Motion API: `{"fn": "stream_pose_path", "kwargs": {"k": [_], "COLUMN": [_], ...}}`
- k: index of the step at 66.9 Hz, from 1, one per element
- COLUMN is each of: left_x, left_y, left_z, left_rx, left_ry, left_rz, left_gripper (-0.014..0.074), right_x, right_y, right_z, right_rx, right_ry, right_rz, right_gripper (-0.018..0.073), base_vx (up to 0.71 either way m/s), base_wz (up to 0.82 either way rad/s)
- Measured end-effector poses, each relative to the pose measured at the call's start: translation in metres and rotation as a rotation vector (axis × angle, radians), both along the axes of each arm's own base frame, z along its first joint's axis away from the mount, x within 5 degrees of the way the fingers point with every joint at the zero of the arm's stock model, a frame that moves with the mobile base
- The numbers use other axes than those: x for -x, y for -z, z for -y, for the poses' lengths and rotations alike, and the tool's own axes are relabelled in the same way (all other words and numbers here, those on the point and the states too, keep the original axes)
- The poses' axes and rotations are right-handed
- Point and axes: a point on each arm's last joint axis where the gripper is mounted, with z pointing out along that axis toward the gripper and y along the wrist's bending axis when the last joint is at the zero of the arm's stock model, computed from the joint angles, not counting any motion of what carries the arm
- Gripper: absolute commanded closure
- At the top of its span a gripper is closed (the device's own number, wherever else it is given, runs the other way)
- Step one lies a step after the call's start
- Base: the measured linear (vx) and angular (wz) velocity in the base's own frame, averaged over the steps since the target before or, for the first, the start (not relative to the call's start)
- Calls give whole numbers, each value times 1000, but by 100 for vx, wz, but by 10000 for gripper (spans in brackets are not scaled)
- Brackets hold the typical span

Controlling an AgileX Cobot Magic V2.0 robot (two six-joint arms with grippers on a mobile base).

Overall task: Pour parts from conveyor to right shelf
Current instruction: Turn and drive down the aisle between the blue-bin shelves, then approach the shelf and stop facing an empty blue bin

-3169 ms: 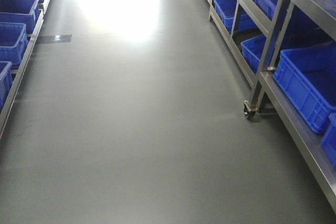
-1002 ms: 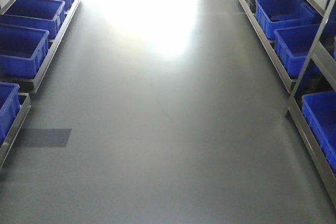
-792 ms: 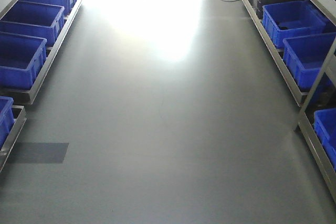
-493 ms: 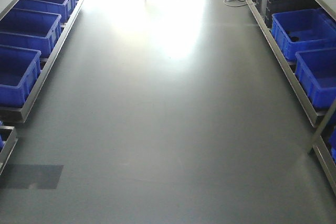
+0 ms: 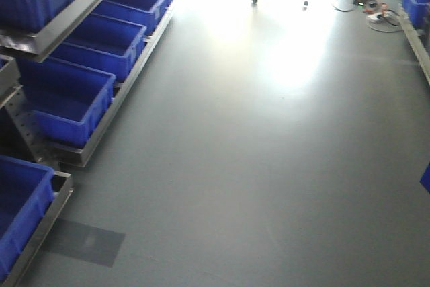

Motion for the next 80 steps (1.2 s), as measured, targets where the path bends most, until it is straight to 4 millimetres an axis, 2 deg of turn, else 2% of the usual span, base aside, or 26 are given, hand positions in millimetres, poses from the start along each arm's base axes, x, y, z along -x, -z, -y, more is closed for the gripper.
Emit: {"fn": "stream_pose_path", "kwargs": {"k": [80], "left_x": [0], "left_y": [0], "left_z": [0], "left_rx": [0], "left_ry": [0], "left_rz": [0], "left_gripper": [603], "right_x": [0], "right_y": [0], "right_z": [0], "right_rx": [0], "right_ry": [0], "right_rz": [0], "right_gripper": [564], "base_vx": [22], "base_wz": [81]}}
